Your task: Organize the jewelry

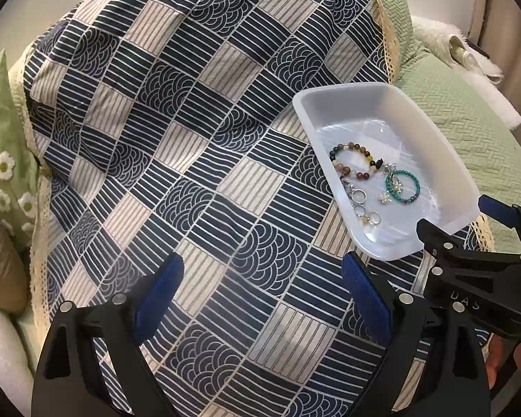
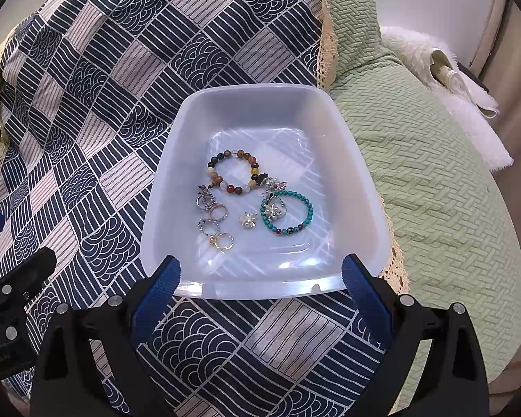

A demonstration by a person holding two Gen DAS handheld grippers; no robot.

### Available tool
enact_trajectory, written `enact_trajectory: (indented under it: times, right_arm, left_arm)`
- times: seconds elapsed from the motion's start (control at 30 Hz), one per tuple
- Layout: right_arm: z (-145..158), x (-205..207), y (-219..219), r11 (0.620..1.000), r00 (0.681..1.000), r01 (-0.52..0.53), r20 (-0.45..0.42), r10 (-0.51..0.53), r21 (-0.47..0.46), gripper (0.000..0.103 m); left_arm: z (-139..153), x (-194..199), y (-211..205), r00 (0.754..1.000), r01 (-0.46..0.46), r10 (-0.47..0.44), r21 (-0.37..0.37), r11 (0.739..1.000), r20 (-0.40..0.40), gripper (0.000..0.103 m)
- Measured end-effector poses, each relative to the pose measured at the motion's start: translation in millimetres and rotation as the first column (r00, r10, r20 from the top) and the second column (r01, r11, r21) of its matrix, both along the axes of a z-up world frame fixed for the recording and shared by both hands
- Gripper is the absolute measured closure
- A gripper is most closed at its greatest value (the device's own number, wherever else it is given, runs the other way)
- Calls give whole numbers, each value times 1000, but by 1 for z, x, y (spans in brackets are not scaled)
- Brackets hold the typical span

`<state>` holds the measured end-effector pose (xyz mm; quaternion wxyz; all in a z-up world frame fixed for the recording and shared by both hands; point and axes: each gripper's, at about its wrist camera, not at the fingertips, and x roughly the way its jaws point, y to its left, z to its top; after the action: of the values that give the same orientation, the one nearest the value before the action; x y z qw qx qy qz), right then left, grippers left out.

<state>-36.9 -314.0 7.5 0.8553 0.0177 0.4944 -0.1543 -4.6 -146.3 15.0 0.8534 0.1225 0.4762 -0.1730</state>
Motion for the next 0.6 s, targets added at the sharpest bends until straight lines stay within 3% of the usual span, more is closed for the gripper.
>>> enact_trajectory:
  times: [0.6]
  right_arm:
    - [-2, 0, 1, 1000, 1000, -2, -12, 1, -7, 10]
  left_arm:
    - [2, -1, -2, 1000, 8, -8, 22, 1000, 11, 15]
